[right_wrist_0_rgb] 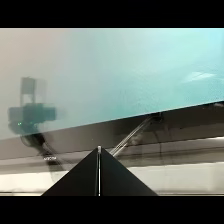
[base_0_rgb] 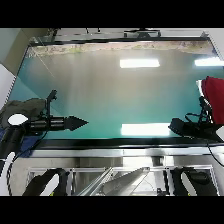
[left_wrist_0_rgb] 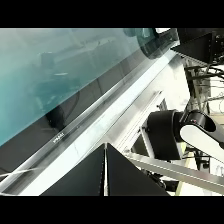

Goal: Fold the shirts.

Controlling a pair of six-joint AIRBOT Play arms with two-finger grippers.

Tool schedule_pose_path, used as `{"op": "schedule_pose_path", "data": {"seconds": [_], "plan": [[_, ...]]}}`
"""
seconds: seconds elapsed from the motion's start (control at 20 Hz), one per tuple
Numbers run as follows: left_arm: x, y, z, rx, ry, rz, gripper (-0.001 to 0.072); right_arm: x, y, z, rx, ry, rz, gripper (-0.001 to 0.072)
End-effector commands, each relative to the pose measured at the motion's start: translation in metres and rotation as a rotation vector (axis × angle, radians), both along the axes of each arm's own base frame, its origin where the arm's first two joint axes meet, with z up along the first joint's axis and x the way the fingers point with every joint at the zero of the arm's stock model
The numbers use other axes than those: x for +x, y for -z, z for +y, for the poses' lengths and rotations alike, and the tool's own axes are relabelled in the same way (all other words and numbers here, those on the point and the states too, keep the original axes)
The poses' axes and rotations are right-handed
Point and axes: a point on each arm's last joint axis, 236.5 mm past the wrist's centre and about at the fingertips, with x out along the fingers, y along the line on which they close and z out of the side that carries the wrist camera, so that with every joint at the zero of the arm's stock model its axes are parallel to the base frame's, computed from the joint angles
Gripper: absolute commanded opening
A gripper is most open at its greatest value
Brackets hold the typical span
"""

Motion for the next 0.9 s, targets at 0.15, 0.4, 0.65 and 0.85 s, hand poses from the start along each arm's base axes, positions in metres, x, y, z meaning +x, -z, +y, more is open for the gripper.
{"op": "schedule_pose_path", "data": {"seconds": [0.15, 0.4, 0.65, 0.85], "plan": [[0.000, 0.000, 0.000, 0.000, -0.001, 0.000, -0.0002, 0.000, 0.000, 0.000, 0.001, -0.001, 0.003, 0.0035], [0.000, 0.000, 0.000, 0.000, -0.001, 0.000, -0.0001, 0.000, -0.006, 0.014, 0.048, -0.047, -0.023, 0.0036], [0.000, 0.000, 0.000, 0.000, 0.000, 0.000, -0.0001, 0.010, -0.021, 0.031, 0.107, -0.115, -0.112, 0.0037], [0.002, 0.000, 0.001, 0.002, -0.007, -0.003, -0.0001, 0.010, -0.022, 0.032, 0.098, -0.136, -0.128, 0.0037]]}}
